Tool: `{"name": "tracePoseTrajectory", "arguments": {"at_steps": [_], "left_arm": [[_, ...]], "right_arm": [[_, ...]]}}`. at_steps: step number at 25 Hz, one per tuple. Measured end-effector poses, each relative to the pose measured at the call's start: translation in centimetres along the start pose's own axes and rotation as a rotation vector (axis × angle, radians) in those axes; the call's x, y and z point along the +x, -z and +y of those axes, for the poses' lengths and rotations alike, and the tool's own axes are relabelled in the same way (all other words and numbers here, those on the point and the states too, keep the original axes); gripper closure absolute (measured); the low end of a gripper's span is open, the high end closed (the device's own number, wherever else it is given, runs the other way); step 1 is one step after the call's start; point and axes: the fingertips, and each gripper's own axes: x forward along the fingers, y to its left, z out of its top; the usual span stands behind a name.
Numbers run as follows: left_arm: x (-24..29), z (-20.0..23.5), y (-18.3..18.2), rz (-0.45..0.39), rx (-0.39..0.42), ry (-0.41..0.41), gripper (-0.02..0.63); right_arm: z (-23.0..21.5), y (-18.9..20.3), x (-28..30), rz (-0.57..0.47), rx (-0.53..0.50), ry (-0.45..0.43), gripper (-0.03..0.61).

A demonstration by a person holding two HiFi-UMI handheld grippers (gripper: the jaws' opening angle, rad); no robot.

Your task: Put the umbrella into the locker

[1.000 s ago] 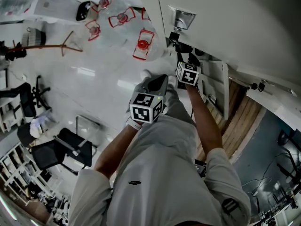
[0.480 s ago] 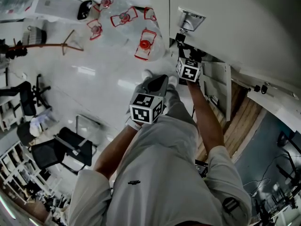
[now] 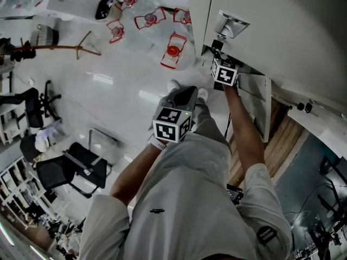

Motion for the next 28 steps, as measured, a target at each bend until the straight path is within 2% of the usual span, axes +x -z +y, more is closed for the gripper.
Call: {"name": "tracePoseTrajectory", "arguments": {"at_steps": [9, 13, 28], "left_arm": [[-0.4, 0.0, -0.7, -0.007, 0.012, -0.003, 0.595], [-0.5, 0.1, -0.8, -0.013, 0.006, -0.005, 0.595], [-0.1, 0.9, -2.1, -0.057, -0.014, -0.001, 0.595]], "right_arm": [[1.2, -0.1, 1.2, 0.004, -0.019, -0.017, 0.347], [1.0, 0.6, 0.4, 0.013, -0.005, -0.014, 0.307], [1.7, 0.6, -7.4, -0.015, 0.007, -0.118, 0.307]]}}
